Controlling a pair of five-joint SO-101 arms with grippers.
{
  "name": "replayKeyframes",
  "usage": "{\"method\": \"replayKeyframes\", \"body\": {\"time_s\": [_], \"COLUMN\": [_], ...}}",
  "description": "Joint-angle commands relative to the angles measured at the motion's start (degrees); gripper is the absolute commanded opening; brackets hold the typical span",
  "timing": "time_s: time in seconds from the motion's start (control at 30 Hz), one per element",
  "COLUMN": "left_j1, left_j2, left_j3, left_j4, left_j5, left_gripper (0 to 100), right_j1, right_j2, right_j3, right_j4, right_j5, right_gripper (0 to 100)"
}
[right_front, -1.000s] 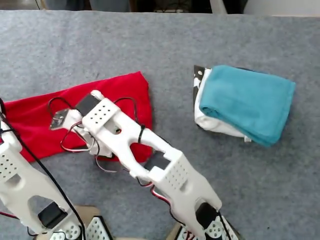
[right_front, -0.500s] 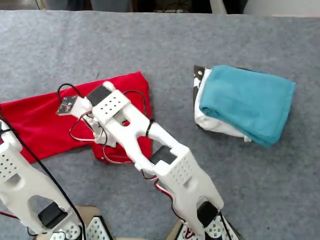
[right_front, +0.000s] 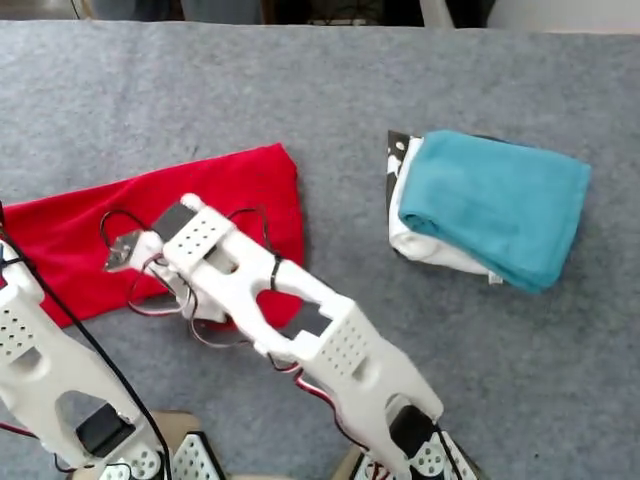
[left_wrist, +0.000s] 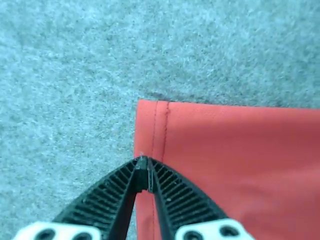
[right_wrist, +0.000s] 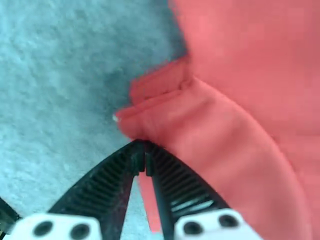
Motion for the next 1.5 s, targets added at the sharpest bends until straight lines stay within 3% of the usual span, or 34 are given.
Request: {"method": "replayKeyframes", "body": {"time_s": [0.0, 0.2, 0.4, 0.53, 0.67, 0.83, 0.97, 1.17, 1.47], "left_j1": [-0.8, -1.5, 2.2, 3.4, 2.6, -0.8, -3.5, -1.3, 2.8], "left_j2": [-1.3, -2.5, -4.6, 0.6, 9.9, 20.3, 24.9, 25.3, 25.6], "left_j3": [-3.2, -10.9, -20.6, -18.7, -17.5, -21.1, -27.0, -39.9, -63.4], "left_j4": [0.5, 10.3, 25.5, 21.5, 14.2, 3.1, 1.2, 9.0, 23.6], "left_j5": [0.4, 0.4, 0.4, 0.4, 0.4, 1.9, 4.1, 4.1, 4.0], "left_gripper": [3, 3, 3, 3, 3, 3, 3, 3, 3], "right_j1": [3.1, 10.7, 22.0, 25.8, 28.6, 32.1, 33.6, 33.6, 32.0], "right_j2": [-8.1, -18.4, -14.7, -5.5, 3.6, 13.0, 17.5, 23.1, 24.5], "right_j3": [-7.7, -11.0, -8.5, -8.2, -11.4, -20.2, -29.1, -40.7, -63.4], "right_j4": [4.1, 0.0, -21.4, -34.8, -40.0, -38.3, -31.6, -25.7, -7.7], "right_j5": [-0.6, 0.0, -0.6, -0.6, -0.9, -4.7, -5.0, -4.9, -5.1], "right_gripper": [1.3, 1.4, 1.4, 1.4, 1.4, 1.4, 1.4, 1.3, 1.3]}}
